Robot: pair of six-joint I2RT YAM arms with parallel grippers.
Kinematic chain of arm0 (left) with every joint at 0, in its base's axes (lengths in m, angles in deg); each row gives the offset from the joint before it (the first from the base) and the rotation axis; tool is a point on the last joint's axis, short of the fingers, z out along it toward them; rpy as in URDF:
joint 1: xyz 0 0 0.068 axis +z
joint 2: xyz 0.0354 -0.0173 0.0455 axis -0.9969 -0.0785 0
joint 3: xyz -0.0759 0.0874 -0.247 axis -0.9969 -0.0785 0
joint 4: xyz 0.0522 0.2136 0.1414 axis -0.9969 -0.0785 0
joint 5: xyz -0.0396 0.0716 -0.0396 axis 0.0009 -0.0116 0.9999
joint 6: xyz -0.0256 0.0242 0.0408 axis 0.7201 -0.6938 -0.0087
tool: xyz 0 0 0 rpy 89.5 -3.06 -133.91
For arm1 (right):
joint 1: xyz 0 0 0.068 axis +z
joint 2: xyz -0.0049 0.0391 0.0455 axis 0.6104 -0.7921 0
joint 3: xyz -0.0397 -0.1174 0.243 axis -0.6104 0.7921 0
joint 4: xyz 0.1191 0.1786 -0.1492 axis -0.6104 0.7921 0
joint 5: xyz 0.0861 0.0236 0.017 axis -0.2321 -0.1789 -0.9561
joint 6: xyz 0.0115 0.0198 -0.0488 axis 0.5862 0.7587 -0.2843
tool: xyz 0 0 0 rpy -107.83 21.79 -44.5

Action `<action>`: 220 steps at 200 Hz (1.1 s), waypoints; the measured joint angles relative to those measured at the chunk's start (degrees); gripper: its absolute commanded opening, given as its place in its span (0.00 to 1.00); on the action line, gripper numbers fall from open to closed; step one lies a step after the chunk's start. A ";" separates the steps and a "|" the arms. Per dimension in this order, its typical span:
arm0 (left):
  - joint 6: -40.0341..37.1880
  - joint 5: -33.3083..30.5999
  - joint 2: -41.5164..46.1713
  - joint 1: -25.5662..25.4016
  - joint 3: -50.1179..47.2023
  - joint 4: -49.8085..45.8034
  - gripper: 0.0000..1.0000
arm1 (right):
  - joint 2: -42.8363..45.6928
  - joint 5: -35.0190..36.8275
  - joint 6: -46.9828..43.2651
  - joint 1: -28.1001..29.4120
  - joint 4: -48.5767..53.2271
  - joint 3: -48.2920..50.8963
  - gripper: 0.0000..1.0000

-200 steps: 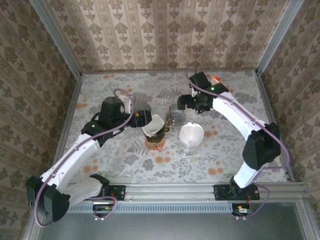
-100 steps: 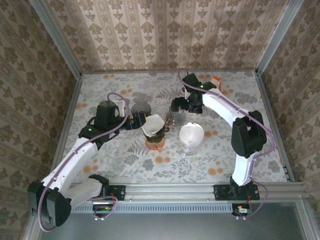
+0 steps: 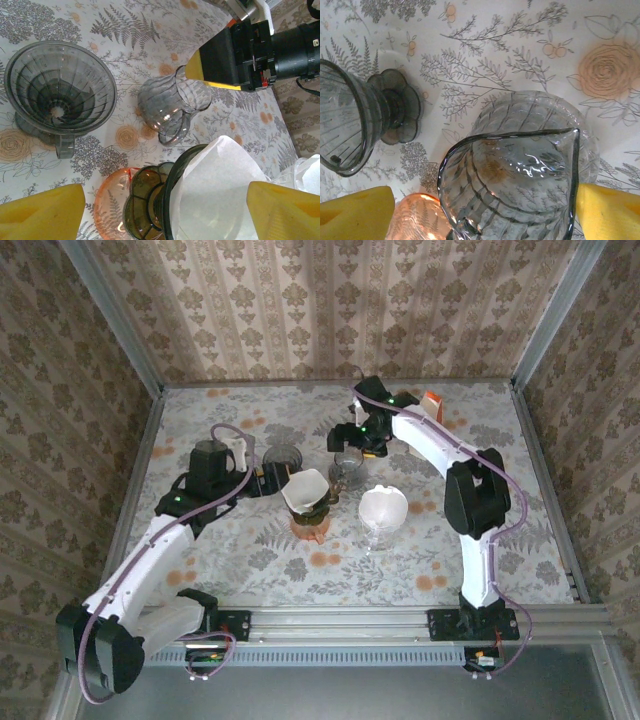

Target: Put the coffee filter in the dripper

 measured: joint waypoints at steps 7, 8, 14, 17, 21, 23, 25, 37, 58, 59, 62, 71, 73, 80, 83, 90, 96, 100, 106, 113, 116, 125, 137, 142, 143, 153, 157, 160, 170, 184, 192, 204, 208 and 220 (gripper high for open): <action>0.02 0.09 0.00 0.24 0.00 0.00 0.85 | -0.57 -0.76 -0.20 0.00 0.31 -0.70 0.93; 0.02 0.09 -0.02 0.26 0.00 0.00 0.85 | -0.70 -0.92 -0.28 0.00 0.33 -0.85 0.93; 0.04 0.09 -0.02 0.31 -0.02 0.00 0.85 | -1.20 -1.68 -0.42 0.00 0.42 -1.42 0.92; 0.02 0.09 -0.04 0.37 0.00 0.02 0.85 | -1.44 -1.99 -0.50 0.00 0.44 -1.73 0.92; 0.04 0.09 -0.07 0.50 -0.02 0.02 0.85 | -1.84 -2.62 -0.63 0.00 0.48 -2.19 0.92; 0.04 0.13 -0.07 0.57 -0.02 0.04 0.85 | -1.97 -2.78 -0.66 0.00 0.52 -2.36 0.92; 0.04 0.13 -0.09 0.61 -0.02 0.02 0.85 | -2.14 -2.99 -0.72 0.00 0.57 -2.58 0.92; 0.20 0.13 -0.31 0.79 -0.04 0.07 0.84 | -2.95 -3.89 -1.29 0.00 0.61 -3.56 0.92; 0.44 0.35 -1.05 1.03 -0.04 0.24 0.84 | -3.34 -3.87 -2.12 0.00 1.03 -4.39 0.92; 0.44 0.35 -1.09 1.03 -0.04 0.26 0.84 | -3.34 -3.78 -2.16 0.00 1.05 -4.39 0.92; 0.46 0.37 -1.16 1.03 -0.04 0.24 0.84 | -3.34 -3.61 -2.36 0.00 1.11 -4.39 0.92; 0.46 0.52 -1.22 1.03 -0.04 0.24 0.84 | -3.30 -2.80 -2.82 0.00 1.40 -4.42 0.92; 0.46 0.55 -1.25 1.03 -0.04 0.24 0.84 | -3.30 -2.56 -2.95 0.00 1.44 -4.39 0.92; 0.46 0.57 -1.25 1.03 -0.04 0.26 0.84 | -3.28 -1.73 -3.19 0.00 1.70 -4.35 0.92; 0.46 0.57 -1.25 1.03 -0.04 0.26 0.84 | -3.28 -1.42 -3.26 0.00 1.77 -4.33 0.92; 0.46 0.57 -1.25 1.09 -0.04 0.24 0.84 | -3.06 -0.48 -3.39 0.00 1.81 -4.00 0.91; 0.48 0.59 -1.25 1.09 -0.04 0.24 0.84 | -2.64 0.46 -3.41 0.00 1.84 -3.43 0.91; 0.46 0.57 -1.25 1.11 -0.04 0.24 0.84 | -2.34 0.98 -3.39 0.00 1.95 -3.02 0.91; 0.46 0.63 -1.25 1.16 -0.04 0.24 0.84 | -1.64 1.88 -3.41 0.00 1.95 -2.21 0.90; 0.46 0.70 -1.25 1.25 -0.04 0.24 0.84 | -0.66 2.82 -3.43 0.00 1.92 -1.09 0.89; 0.46 0.70 -1.25 1.31 -0.04 0.24 0.84 | -0.22 3.19 -3.45 0.00 1.92 -0.66 0.89; 0.48 0.72 -1.25 1.40 -0.04 0.24 0.84 | 1.16 4.04 -3.56 0.00 1.99 0.68 0.89; 0.48 0.72 -1.25 1.42 -0.04 0.26 0.84 | 3.08 5.01 -3.82 0.00 2.05 2.40 0.89; 0.48 0.72 -1.27 1.42 -0.04 0.26 0.84 | 3.87 5.11 -4.07 0.02 2.10 3.08 0.90; 0.48 0.72 -1.27 1.42 -0.04 0.26 0.84 | 3.96 5.11 -4.11 0.02 2.10 3.17 0.90; 0.50 0.74 -1.27 1.40 -0.04 0.26 0.84 | 5.18 5.22 -4.68 0.07 2.23 4.26 0.90; 0.50 0.76 -1.27 1.42 -0.04 0.26 0.84 | 5.60 5.25 -4.85 0.13 2.34 4.59 0.90; 0.50 0.74 -1.27 1.42 -0.04 0.26 0.84 | 5.79 5.25 -5.03 0.15 2.38 4.79 0.91; 0.55 0.74 -1.31 1.49 -0.04 0.33 0.84 | 6.27 5.20 -5.68 0.44 2.47 5.31 0.91; 0.63 0.81 -1.55 1.60 -0.04 0.42 0.84 | 6.47 5.09 -6.71 1.07 2.60 6.05 0.92; 0.63 0.92 -1.68 1.75 -0.04 0.42 0.84 | 6.47 5.03 -7.32 1.53 2.82 6.36 0.93; 0.63 0.94 -1.79 1.77 -0.04 0.44 0.84 | 6.47 5.01 -8.07 2.16 3.41 6.56 0.93; 0.66 0.94 -1.79 1.79 -0.04 0.44 0.84 | 6.47 4.98 -8.20 2.32 3.54 6.56 0.93; 0.66 0.96 -1.79 1.77 -0.04 0.44 0.84 | 6.47 4.83 -9.01 2.73 3.76 6.56 0.94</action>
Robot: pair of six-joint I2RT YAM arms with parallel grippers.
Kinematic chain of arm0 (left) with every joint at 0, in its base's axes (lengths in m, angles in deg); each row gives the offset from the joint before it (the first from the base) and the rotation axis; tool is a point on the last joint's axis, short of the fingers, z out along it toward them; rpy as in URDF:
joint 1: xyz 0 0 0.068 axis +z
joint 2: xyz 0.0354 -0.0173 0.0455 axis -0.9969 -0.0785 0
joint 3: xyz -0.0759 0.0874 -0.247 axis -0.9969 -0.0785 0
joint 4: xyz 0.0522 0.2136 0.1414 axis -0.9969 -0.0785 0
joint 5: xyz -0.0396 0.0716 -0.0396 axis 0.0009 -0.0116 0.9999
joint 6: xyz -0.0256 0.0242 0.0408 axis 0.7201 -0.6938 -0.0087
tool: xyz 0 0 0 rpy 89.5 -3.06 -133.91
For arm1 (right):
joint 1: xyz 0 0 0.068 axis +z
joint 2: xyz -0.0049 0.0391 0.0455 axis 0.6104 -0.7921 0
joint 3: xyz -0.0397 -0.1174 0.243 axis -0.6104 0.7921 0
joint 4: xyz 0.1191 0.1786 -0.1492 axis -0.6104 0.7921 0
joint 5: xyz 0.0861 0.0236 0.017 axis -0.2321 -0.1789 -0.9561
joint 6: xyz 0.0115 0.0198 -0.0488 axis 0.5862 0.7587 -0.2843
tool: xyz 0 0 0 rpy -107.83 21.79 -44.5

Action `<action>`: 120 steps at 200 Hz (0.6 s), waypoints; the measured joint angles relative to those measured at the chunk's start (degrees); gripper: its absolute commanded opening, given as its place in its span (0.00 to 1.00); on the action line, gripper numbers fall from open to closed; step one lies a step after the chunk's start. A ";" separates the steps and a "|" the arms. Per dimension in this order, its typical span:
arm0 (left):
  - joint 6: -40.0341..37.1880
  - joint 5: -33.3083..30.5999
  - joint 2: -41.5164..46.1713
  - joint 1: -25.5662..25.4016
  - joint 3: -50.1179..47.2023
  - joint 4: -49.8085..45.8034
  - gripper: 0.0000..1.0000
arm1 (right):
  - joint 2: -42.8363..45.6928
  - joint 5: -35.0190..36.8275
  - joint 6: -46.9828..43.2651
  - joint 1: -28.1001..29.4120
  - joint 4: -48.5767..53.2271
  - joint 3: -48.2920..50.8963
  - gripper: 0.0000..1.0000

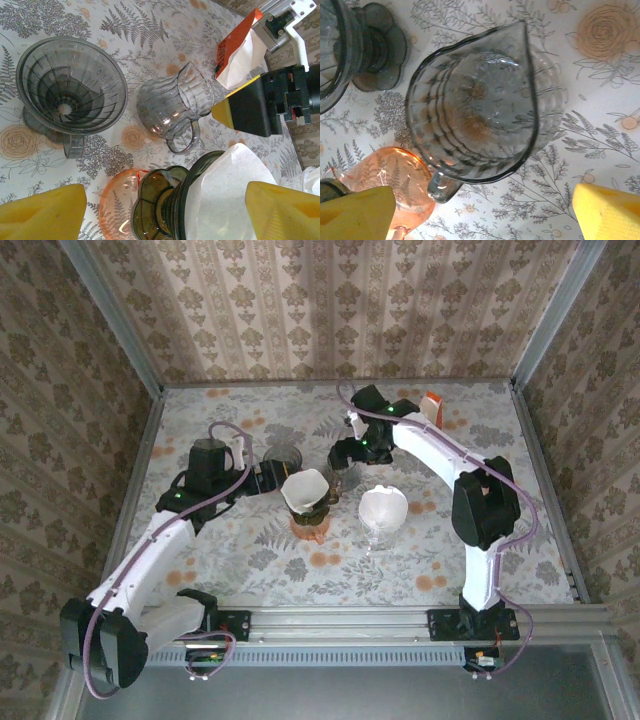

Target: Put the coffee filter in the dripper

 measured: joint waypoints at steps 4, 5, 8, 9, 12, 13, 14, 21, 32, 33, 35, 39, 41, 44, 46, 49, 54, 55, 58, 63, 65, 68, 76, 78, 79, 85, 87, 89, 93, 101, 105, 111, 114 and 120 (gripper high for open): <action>-0.02 0.02 0.00 0.00 0.00 0.02 0.84 | 0.00 -0.02 -0.20 0.13 0.07 0.00 0.94; -0.02 0.02 0.00 0.00 0.00 0.00 0.84 | 0.00 -0.02 -0.22 0.17 0.07 0.00 0.94; -0.02 0.04 0.00 0.00 0.00 0.00 0.84 | 0.00 -0.02 -0.37 0.26 0.11 0.00 0.94; 0.00 0.04 0.00 0.00 0.00 0.00 0.84 | 0.00 -0.04 -0.44 0.31 0.13 0.00 0.94; 0.00 0.04 0.00 0.02 0.00 -0.02 0.84 | 0.00 -0.09 -0.52 0.37 0.15 0.00 0.94; 0.00 0.04 0.00 0.02 0.00 -0.02 0.84 | 0.00 -0.11 -0.59 0.37 0.17 0.00 0.94; 0.00 0.04 0.00 0.02 0.00 -0.02 0.84 | 0.00 -0.11 -0.61 0.39 0.17 0.00 0.94; 0.00 0.04 0.00 0.02 0.00 0.00 0.84 | -0.04 -0.33 -0.87 0.46 0.28 0.00 0.94; 0.00 0.04 0.00 0.02 0.00 0.00 0.84 | -0.28 -0.61 -1.68 0.59 0.76 -0.13 0.95; 0.00 0.04 0.00 0.02 0.00 0.00 0.84 | -0.33 -0.63 -1.73 0.59 0.81 -0.15 0.95; 0.00 0.07 0.00 0.02 0.00 0.00 0.84 | -0.39 -0.68 -1.75 0.63 0.96 -0.22 0.95; 0.00 0.09 0.00 0.02 0.00 -0.02 0.84 | -0.61 -0.87 -1.95 0.68 1.16 -0.35 0.95; 0.00 0.13 0.00 0.02 0.00 -0.02 0.84 | -0.70 -0.90 -1.97 0.72 1.27 -0.42 0.95; 0.00 0.17 0.00 0.02 0.00 -0.02 0.84 | -0.92 -0.96 -2.12 0.76 1.38 -0.52 0.95; 0.00 0.17 0.00 0.02 0.00 0.00 0.84 | -1.05 -1.05 -2.14 0.79 1.51 -0.63 0.95; 0.00 0.20 0.00 0.02 0.00 0.00 0.84 | -1.27 -1.09 -2.19 0.79 1.62 -0.74 0.94; 0.00 0.20 0.00 0.02 0.00 -0.02 0.84 | -1.62 -1.14 -2.38 0.79 1.77 -0.94 0.94; 0.00 0.20 0.00 0.02 0.00 -0.02 0.84 | -1.68 -1.14 -2.38 0.79 1.79 -0.98 0.94; 0.02 0.20 0.00 0.02 0.00 -0.02 0.84 | -1.99 -1.14 -2.56 0.79 1.86 -1.11 0.94; 0.02 0.20 0.00 0.02 0.00 -0.02 0.84 | -2.34 -1.11 -2.67 0.79 1.99 -1.29 0.94; 0.02 0.20 0.00 0.02 0.00 -0.02 0.84 | -2.51 -1.11 -2.80 0.79 2.08 -1.36 0.94; 0.02 0.20 0.00 0.02 0.00 -0.02 0.84 | -2.73 -1.09 -2.80 0.79 2.16 -1.44 0.94; 0.02 0.22 0.00 0.02 0.00 -0.02 0.84 | -3.30 -1.01 -2.99 0.83 2.34 -1.60 0.94; 0.02 0.22 0.00 0.02 0.00 -0.02 0.84 | -3.48 -0.85 -3.06 0.83 2.43 -1.62 0.94; 0.02 0.22 0.00 0.02 0.00 -0.02 0.84 | -3.52 -0.83 -3.06 0.83 2.45 -1.64 0.93; 0.02 0.22 0.00 0.02 0.00 -0.02 0.84 | -3.89 -0.46 -3.13 0.83 2.73 -1.73 0.93; 0.02 0.22 0.00 0.02 0.00 -0.02 0.84 | -3.98 -0.33 -3.15 0.83 2.84 -1.75 0.93; 0.02 0.22 0.00 0.02 0.00 -0.02 0.84 | -4.07 -0.13 -3.15 0.83 2.91 -1.77 0.93; 0.02 0.22 0.00 0.02 0.00 -0.02 0.84 | -4.20 0.24 -3.17 0.83 3.04 -1.79 0.93; 0.04 0.22 0.02 0.02 0.00 -0.02 0.84 | -4.33 0.90 -3.15 0.83 3.19 -1.79 0.92; 0.04 0.22 0.02 0.02 0.00 -0.02 0.84 | -4.33 1.53 -3.15 0.83 3.26 -1.79 0.92; 0.04 0.22 0.02 0.02 0.00 -0.02 0.84 | -4.33 2.19 -3.15 0.83 3.32 -1.88 0.92; 0.07 0.24 0.02 0.02 0.00 -0.04 0.84 | -4.33 2.51 -3.13 0.83 3.39 -1.97 0.91; 0.11 0.24 0.02 0.02 0.00 -0.02 0.84 | -4.33 3.39 -3.10 0.81 3.50 -2.19 0.91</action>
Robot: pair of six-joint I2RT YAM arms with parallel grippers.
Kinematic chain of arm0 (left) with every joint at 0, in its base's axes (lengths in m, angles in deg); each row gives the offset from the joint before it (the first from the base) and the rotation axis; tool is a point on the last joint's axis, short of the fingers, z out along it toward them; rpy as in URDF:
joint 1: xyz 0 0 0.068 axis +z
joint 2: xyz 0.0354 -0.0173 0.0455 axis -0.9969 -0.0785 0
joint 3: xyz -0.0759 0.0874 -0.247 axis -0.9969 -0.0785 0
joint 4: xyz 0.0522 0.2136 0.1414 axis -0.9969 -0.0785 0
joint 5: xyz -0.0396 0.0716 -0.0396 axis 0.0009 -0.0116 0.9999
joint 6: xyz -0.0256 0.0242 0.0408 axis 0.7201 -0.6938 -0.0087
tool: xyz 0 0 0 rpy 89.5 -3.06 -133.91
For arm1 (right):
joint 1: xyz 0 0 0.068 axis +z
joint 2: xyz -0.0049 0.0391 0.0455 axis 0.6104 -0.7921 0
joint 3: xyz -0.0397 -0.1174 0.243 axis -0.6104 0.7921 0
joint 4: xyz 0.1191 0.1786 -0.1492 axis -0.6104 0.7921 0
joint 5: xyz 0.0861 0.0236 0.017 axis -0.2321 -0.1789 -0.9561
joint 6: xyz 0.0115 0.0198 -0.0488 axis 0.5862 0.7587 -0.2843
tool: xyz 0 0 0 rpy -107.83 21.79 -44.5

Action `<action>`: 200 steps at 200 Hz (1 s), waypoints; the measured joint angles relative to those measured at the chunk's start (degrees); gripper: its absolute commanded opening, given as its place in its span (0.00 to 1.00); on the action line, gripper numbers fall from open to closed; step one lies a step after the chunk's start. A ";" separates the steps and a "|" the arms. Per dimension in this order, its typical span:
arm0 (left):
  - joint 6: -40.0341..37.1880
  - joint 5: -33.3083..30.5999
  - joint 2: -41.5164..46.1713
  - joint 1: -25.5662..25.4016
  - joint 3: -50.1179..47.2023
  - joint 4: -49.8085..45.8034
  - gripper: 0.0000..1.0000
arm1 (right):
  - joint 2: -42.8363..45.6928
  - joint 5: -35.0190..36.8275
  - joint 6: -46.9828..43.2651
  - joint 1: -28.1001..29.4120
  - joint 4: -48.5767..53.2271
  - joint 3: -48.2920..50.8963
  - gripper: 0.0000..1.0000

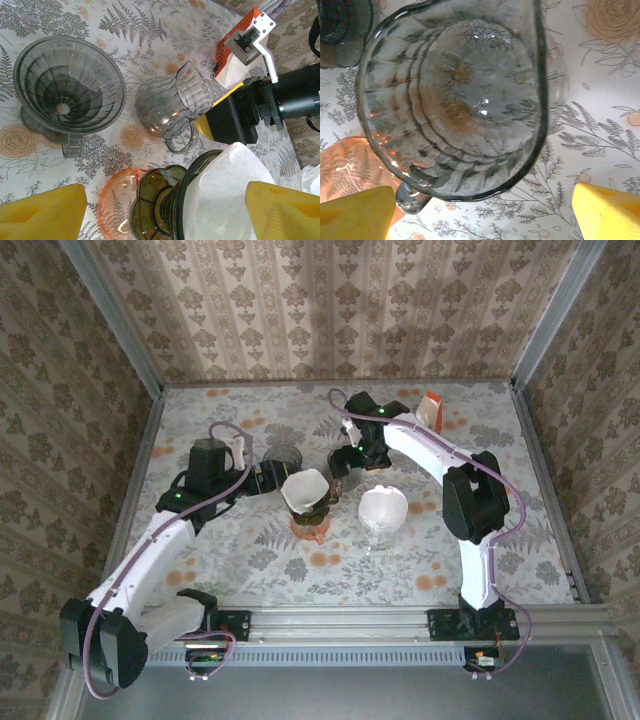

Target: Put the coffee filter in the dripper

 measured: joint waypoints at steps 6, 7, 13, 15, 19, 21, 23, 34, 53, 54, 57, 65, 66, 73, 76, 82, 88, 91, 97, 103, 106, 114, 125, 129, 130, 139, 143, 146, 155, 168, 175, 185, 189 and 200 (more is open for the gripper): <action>0.09 0.00 0.00 0.00 0.00 0.00 0.84 | 0.00 0.74 0.07 0.00 0.02 -0.09 0.90; 0.09 0.00 0.00 0.00 0.00 -0.02 0.84 | 0.00 0.85 0.07 0.00 0.04 -0.09 0.90; 0.13 0.00 0.02 0.00 0.00 -0.02 0.84 | 0.00 1.64 0.13 -0.04 0.17 -0.24 0.90; 0.13 0.00 0.04 0.00 0.00 -0.02 0.84 | 0.00 1.88 0.13 -0.07 0.24 -0.28 0.90; 0.13 0.00 0.09 0.00 0.00 -0.02 0.84 | 0.00 2.32 0.15 -0.11 0.26 -0.33 0.89; 0.15 0.00 0.11 0.00 0.00 0.00 0.84 | 0.00 2.58 0.15 -0.15 0.26 -0.35 0.89; 0.15 0.00 0.11 0.00 0.00 0.00 0.84 | 0.00 2.80 0.17 -0.20 0.26 -0.35 0.89; 0.31 0.02 0.22 0.00 0.00 -0.02 0.84 | 0.00 3.96 0.28 -0.35 0.26 -0.35 0.88; 0.39 0.17 0.31 0.00 0.00 0.00 0.84 | 0.00 5.95 0.44 -0.87 0.46 -0.35 0.86; 0.42 0.17 0.31 0.00 0.00 -0.02 0.84 | 0.00 6.01 0.46 -0.90 0.46 -0.35 0.86; 0.48 0.20 0.31 0.00 0.00 0.00 0.84 | 0.00 6.23 0.55 -1.01 0.50 -0.35 0.86; 0.52 0.22 0.31 0.00 0.00 -0.02 0.84 | 0.02 6.82 0.61 -1.29 0.61 -0.39 0.85; 0.52 0.20 0.31 0.00 0.00 -0.02 0.84 | 0.02 6.99 0.59 -1.31 0.61 -0.39 0.85; 0.52 0.22 0.31 0.00 0.00 0.00 0.84 | 0.07 7.48 0.63 -1.44 0.61 -0.42 0.85; 0.52 0.22 0.31 0.00 0.00 0.00 0.84 | 0.11 7.65 0.66 -1.44 0.61 -0.39 0.85; 0.52 0.22 0.31 0.00 0.00 0.00 0.84 | 0.15 8.22 0.66 -1.53 0.61 -0.39 0.84; 0.52 0.22 0.31 0.00 0.00 0.00 0.84 | 0.26 8.68 0.66 -1.55 0.59 -0.39 0.82; 0.52 0.22 0.31 0.00 0.00 0.00 0.84 | 0.31 8.85 0.63 -1.55 0.59 -0.39 0.81; 0.52 0.22 0.31 0.00 0.00 0.00 0.84 | 0.39 9.11 0.59 -1.55 0.55 -0.39 0.79; 0.52 0.22 0.31 0.00 0.00 0.00 0.84 | 0.55 9.25 0.50 -1.55 0.33 -0.24 0.77; 0.52 0.22 0.31 0.00 0.00 0.00 0.84 | 0.61 9.25 0.33 -1.55 0.22 -0.15 0.76; 0.52 0.22 0.31 0.00 0.00 0.00 0.84 | 0.92 9.18 0.00 -1.55 -0.44 0.39 0.74; 0.55 0.22 0.31 0.00 0.00 0.00 0.84 | 1.22 8.66 -0.15 -1.55 -0.94 1.03 0.73; 0.52 0.22 0.31 0.00 0.00 0.00 0.84 | 1.27 8.52 -0.24 -1.55 -1.05 1.18 0.73; 0.52 0.22 0.31 0.00 0.00 0.00 0.84 | 1.29 8.48 -0.26 -1.55 -1.07 1.20 0.73; 0.52 0.22 0.31 0.00 0.00 0.00 0.84 | 1.46 7.65 -0.37 -1.57 -1.62 1.60 0.74; 0.55 0.22 0.31 0.00 0.00 0.00 0.84 | 1.55 7.06 -0.52 -1.57 -1.97 1.77 0.75; 0.52 0.22 0.31 0.00 0.00 0.00 0.84 | 1.57 6.71 -0.52 -1.55 -2.12 1.88 0.76; 0.52 0.22 0.31 0.00 0.00 0.00 0.84 | 1.66 5.51 -0.74 -1.57 -2.56 2.14 0.79; 0.52 0.24 0.31 0.00 0.00 0.00 0.84 | 1.66 3.96 -1.25 -1.55 -3.15 2.38 0.80; 0.52 0.24 0.31 0.00 -0.02 0.00 0.84 | 1.66 3.43 -1.53 -1.55 -3.41 2.47 0.81; 0.55 0.28 0.31 0.00 -0.02 0.00 0.84 | 1.68 2.78 -1.73 -1.55 -3.69 2.56 0.84; 0.55 0.31 0.31 0.00 -0.02 0.00 0.84 | 1.70 2.58 -1.77 -1.55 -3.85 2.60 0.84; 0.55 0.37 0.31 0.00 -0.02 0.00 0.84 | 1.75 2.27 -1.90 -1.49 -3.93 2.69 0.86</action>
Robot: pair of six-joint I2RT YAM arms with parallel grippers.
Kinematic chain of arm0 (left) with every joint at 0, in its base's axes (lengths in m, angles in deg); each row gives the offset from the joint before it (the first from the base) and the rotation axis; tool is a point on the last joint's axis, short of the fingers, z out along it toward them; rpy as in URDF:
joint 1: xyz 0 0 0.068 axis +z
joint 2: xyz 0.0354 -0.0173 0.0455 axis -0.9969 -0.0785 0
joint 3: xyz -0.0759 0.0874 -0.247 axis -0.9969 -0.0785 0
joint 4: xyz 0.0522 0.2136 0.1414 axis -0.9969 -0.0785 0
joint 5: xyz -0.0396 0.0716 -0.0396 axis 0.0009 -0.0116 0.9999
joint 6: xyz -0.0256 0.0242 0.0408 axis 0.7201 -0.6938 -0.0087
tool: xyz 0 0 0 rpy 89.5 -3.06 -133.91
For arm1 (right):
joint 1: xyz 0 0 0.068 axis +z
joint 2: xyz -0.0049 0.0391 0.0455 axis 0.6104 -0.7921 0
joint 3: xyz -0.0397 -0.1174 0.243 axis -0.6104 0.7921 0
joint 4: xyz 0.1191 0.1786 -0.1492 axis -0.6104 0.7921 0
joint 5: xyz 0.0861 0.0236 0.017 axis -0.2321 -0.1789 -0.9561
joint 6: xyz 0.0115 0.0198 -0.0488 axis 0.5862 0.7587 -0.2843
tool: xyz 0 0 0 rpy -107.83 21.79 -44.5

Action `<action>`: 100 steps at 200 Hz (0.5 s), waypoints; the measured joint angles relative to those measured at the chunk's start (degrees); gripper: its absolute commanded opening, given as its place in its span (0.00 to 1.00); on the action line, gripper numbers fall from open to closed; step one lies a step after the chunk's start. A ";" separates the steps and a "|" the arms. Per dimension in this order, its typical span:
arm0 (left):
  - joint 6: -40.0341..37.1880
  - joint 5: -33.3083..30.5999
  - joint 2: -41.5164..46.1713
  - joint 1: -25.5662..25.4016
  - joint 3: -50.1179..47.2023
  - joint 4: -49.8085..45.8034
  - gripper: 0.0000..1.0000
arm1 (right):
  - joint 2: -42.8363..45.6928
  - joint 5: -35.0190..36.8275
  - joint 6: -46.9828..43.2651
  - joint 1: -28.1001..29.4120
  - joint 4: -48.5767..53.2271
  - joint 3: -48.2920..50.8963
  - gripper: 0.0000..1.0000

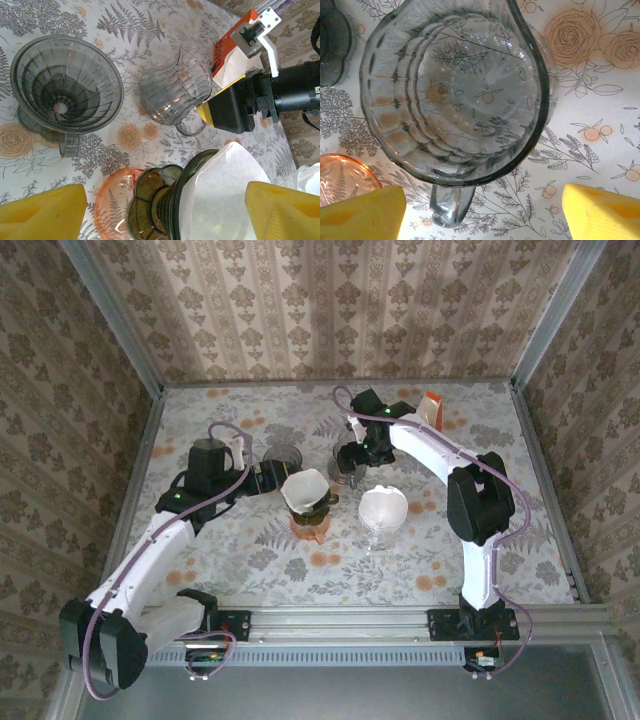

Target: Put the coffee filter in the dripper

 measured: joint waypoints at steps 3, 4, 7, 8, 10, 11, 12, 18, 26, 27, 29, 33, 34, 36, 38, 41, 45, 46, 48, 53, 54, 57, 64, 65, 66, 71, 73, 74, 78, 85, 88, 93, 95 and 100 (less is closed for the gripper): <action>0.00 0.02 0.00 0.00 0.00 0.00 0.84 | 0.00 -0.04 -0.02 0.09 0.00 0.00 0.86; 0.00 0.02 0.00 0.00 0.00 0.00 0.84 | 0.00 -0.04 -0.09 0.13 0.00 0.00 0.86; 0.00 0.00 0.00 0.00 0.00 0.00 0.84 | 0.00 -0.04 -0.11 0.15 0.02 0.00 0.86; 0.00 0.02 0.00 0.00 0.00 0.00 0.84 | 0.00 -0.04 -0.09 0.17 0.00 0.00 0.86; 0.00 0.02 0.00 0.00 0.00 0.00 0.84 | 0.00 -0.04 -0.13 0.24 0.00 0.00 0.86; 0.00 0.02 0.00 0.00 0.00 0.00 0.84 | 0.00 -0.04 -0.15 0.26 0.00 0.00 0.86; 0.00 0.02 0.00 0.00 0.00 0.00 0.84 | 0.00 -0.04 -0.13 0.28 0.02 0.00 0.85; 0.00 0.02 0.00 0.00 0.00 0.00 0.84 | 0.00 0.00 -0.15 0.39 0.04 0.00 0.85; 0.00 0.02 0.00 0.00 0.00 0.02 0.84 | 0.00 0.04 -0.15 0.52 0.07 0.00 0.84; 0.00 0.02 0.00 0.00 0.00 0.02 0.84 | 0.00 0.04 -0.15 0.57 0.07 0.00 0.84; 0.00 0.02 0.00 0.00 0.00 0.02 0.84 | 0.00 0.04 -0.15 0.61 0.09 0.00 0.83; 0.00 0.02 0.00 0.00 0.00 0.02 0.84 | 0.00 0.04 -0.15 0.68 0.09 0.00 0.83; 0.00 0.02 0.00 0.00 0.00 0.02 0.84 | 0.00 0.07 -0.13 0.72 0.09 0.00 0.82; 0.00 0.02 0.00 0.00 0.00 0.00 0.84 | 0.00 0.07 -0.15 0.72 0.09 0.00 0.82; 0.00 0.02 0.00 0.00 0.00 0.02 0.84 | 0.00 0.07 -0.11 0.76 0.09 0.00 0.81; 0.00 0.02 0.00 0.00 0.00 0.02 0.84 | 0.00 0.07 -0.15 0.79 0.09 0.00 0.80; 0.00 0.00 0.00 0.00 0.00 0.02 0.84 | -0.02 0.09 -0.09 0.87 0.09 0.00 0.79; 0.00 0.02 0.00 0.00 0.00 0.02 0.84 | -0.02 0.09 -0.13 0.87 0.09 0.00 0.79; 0.00 0.00 0.00 0.00 0.00 0.02 0.84 | -0.04 0.09 -0.15 0.87 0.09 0.00 0.78; 0.00 0.00 0.00 0.00 0.00 0.02 0.84 | -0.11 0.09 -0.15 0.87 0.09 0.00 0.77; 0.00 0.00 0.00 0.00 0.00 0.02 0.84 | -0.11 0.09 -0.17 0.87 0.11 0.00 0.77; 0.00 0.00 0.00 0.00 0.00 0.02 0.84 | -0.13 0.13 -0.22 0.90 0.09 0.00 0.76; 0.00 0.02 0.00 0.00 0.00 0.02 0.84 | -0.26 0.31 -0.22 0.98 0.11 0.00 0.73; 0.00 0.00 0.00 0.00 0.00 0.02 0.84 | -0.28 0.31 -0.15 0.98 0.09 0.00 0.73; 0.00 0.02 0.00 0.00 0.00 0.02 0.84 | -0.31 0.31 -0.15 0.98 0.11 0.00 0.72; 0.00 0.02 0.00 0.00 0.00 0.02 0.84 | -0.44 0.44 -0.15 0.98 0.11 0.00 0.69; 0.00 0.02 0.00 0.00 0.00 0.00 0.84 | -0.46 0.48 -0.13 0.98 0.11 0.00 0.68; 0.00 0.00 0.00 0.00 0.00 0.02 0.84 | -0.50 0.52 -0.22 1.01 0.09 0.00 0.68; 0.00 0.00 0.00 0.00 0.00 0.00 0.84 | -0.55 0.72 -0.17 1.03 0.07 0.00 0.65; 0.00 0.02 0.00 0.00 -0.02 0.00 0.84 | -0.66 0.96 -0.04 1.03 0.09 0.00 0.61; 0.00 0.02 0.00 0.00 -0.02 0.02 0.84 | -0.72 0.98 -0.31 1.03 0.09 0.00 0.60; 0.00 0.02 0.00 0.00 -0.02 0.00 0.84 | -0.79 1.20 -0.13 1.03 0.07 0.00 0.58; 0.00 0.02 0.00 0.00 -0.02 0.00 0.84 | -0.81 1.25 -0.35 1.03 0.07 0.00 0.57; 0.00 0.00 0.00 0.00 -0.02 0.02 0.84 | -0.85 1.51 -0.17 1.03 0.07 -0.02 0.55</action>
